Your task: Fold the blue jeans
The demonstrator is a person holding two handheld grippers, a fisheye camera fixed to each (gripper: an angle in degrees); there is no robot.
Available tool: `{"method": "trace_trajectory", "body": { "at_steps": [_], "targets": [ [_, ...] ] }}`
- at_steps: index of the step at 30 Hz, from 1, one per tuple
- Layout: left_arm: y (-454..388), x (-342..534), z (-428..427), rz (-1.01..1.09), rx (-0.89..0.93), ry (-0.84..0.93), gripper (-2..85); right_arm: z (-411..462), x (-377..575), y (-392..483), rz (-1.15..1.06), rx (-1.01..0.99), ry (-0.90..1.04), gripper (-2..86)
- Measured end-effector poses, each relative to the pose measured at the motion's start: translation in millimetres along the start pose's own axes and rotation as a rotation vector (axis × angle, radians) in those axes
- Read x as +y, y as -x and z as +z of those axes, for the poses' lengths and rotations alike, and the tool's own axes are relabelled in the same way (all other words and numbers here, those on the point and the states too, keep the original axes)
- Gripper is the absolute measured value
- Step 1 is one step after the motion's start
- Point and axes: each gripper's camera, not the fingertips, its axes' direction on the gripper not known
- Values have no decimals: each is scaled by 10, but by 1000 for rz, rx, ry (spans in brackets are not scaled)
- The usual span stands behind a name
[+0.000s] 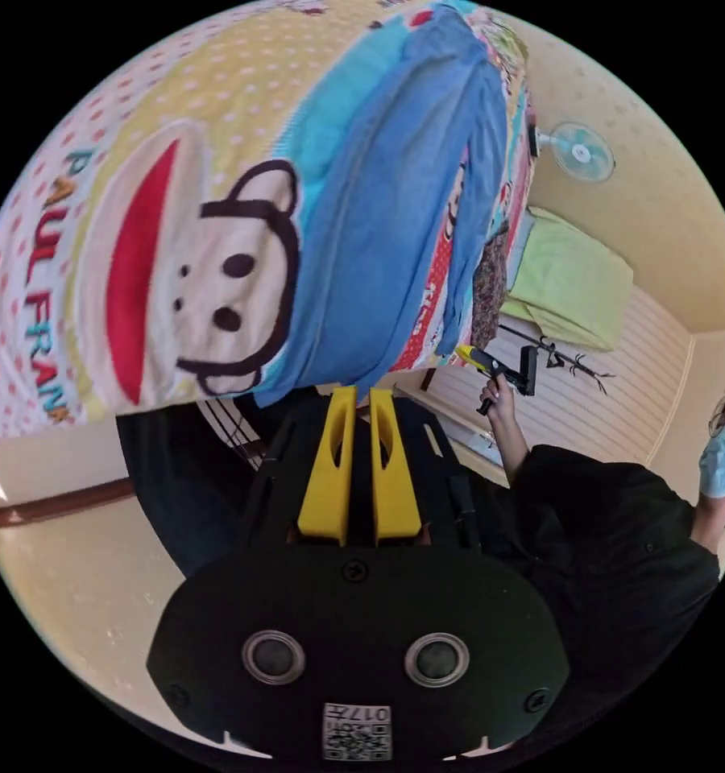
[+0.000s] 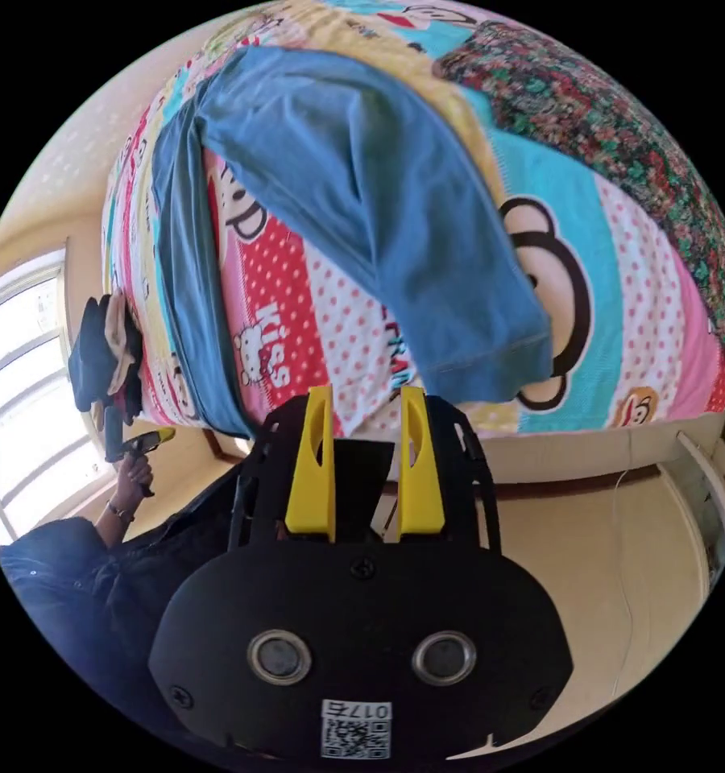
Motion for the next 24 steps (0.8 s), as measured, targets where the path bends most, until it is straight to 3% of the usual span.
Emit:
{"method": "trace_trajectory", "body": {
  "at_steps": [4, 8, 12, 15, 19, 24],
  "targets": [
    [-844, -687, 588, 246, -3, 157, 57, -451, 79, -486, 55, -76, -178, 106],
    [-1396, -1383, 1430, 320, 29, 215, 87, -379, 37, -1054, 116, -75, -59, 111],
    [-1577, -1976, 2218, 229, 130, 257, 91, -313, 124, -1333, 49, -274, 97, 48],
    [-1671, -2267, 2654, 143, 117, 217, 97, -817, 380, -1561, 68, -329, -30, 31],
    [-1660, -2419, 3131, 47, -33, 199, 104, -1287, 608, -1960, 117, -314, -175, 24],
    [-1547, -2495, 3479, -64, 86, 166, 46, -1284, 540, -2091, 121, -298, -201, 22]
  ]
}}
